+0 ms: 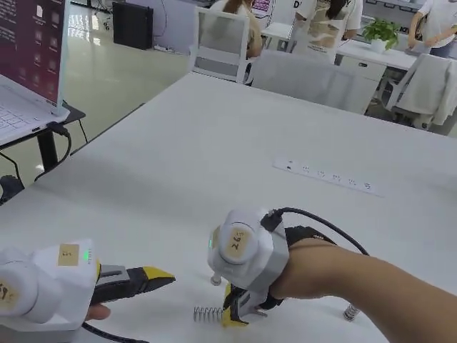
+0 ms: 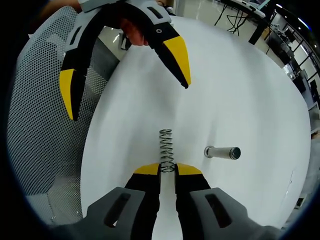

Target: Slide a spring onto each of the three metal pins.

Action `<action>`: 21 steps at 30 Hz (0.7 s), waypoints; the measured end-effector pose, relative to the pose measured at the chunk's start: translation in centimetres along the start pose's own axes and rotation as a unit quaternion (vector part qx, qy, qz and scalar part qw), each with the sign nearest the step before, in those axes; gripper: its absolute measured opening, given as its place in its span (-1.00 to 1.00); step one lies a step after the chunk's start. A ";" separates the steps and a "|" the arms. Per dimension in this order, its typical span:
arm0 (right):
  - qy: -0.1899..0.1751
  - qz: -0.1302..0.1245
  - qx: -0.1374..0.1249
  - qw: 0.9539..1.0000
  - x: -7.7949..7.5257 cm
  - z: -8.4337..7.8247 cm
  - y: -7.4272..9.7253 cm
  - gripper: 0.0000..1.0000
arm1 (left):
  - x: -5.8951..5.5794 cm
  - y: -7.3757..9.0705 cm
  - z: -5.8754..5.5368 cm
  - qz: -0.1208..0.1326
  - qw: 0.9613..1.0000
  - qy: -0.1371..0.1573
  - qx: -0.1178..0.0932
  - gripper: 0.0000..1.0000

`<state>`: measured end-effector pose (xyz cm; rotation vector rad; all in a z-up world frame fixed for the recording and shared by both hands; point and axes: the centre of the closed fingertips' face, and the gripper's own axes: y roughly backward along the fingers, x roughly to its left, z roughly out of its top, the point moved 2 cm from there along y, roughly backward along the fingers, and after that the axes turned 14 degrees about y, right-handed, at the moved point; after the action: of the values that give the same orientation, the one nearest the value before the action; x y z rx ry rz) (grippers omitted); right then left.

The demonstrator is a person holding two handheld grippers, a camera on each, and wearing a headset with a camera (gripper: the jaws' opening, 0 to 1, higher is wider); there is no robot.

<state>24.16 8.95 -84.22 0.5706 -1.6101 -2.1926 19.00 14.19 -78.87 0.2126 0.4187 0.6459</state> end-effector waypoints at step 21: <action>-0.012 -0.006 -0.025 1.000 1.1 0.6 3.7 -0.84 | -0.4 -1.4 0.5 -0.016 1.000 -0.018 0.007 0.10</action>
<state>23.08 7.78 -80.67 0.5419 -1.5629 -2.2506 19.66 12.84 -78.71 0.2304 0.3911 0.6068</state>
